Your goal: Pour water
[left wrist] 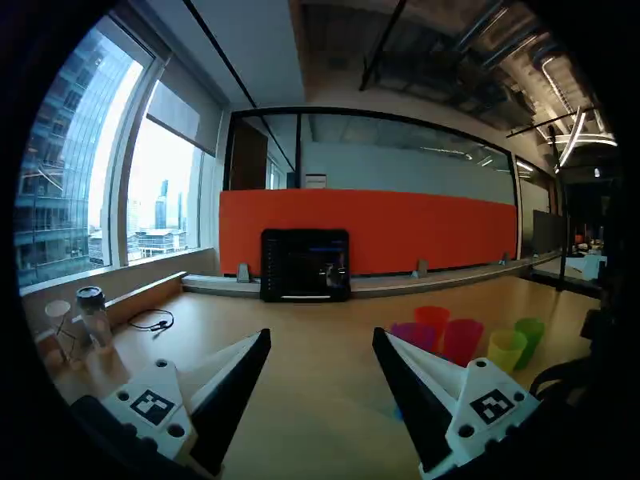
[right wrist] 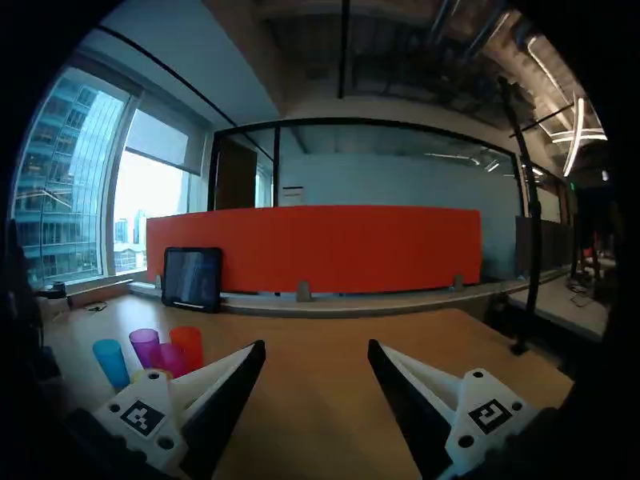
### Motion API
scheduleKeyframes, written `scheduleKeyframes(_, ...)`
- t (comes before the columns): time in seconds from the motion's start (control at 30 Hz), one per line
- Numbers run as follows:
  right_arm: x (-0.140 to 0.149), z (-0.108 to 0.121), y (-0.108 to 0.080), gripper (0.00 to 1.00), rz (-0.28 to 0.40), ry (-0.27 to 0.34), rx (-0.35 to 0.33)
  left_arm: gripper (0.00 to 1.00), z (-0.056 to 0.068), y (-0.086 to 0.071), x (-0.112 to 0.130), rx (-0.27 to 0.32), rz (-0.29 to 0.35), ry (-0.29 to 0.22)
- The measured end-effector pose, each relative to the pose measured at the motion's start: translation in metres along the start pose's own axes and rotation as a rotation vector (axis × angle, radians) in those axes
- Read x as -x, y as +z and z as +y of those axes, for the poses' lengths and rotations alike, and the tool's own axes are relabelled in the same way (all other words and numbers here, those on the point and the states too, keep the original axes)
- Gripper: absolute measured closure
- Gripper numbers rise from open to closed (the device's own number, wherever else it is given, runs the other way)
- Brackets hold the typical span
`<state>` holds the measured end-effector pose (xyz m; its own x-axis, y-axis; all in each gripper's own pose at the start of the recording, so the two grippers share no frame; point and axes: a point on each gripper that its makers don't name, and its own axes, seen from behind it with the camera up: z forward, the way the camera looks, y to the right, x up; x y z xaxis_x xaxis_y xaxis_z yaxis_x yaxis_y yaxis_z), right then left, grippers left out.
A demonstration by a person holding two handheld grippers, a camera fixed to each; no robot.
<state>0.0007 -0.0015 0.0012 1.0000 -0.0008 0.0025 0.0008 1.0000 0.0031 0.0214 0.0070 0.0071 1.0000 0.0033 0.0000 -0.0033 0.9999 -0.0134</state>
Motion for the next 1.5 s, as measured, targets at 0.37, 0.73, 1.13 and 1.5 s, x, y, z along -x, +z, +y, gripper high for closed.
scheduleKeyframes(0.37,-0.047,-0.017,0.016,0.01,-0.015,-0.032,-0.060,0.06,-0.003,0.017,-0.089,0.021,-0.004,-0.018)
scheduleKeyframes(0.73,-0.103,-0.022,0.024,0.01,-0.015,-0.007,-0.089,0.06,-0.009,0.023,-0.171,0.045,0.029,-0.026)
scheduleKeyframes(1.13,-0.133,-0.028,0.022,0.01,-0.006,-0.002,-0.138,0.06,0.000,0.028,-0.204,0.118,0.031,-0.012)
scheduleKeyframes(1.5,-0.130,-0.062,0.015,0.01,-0.013,-0.028,-0.325,0.06,0.031,0.028,-0.193,0.270,0.007,-0.021)
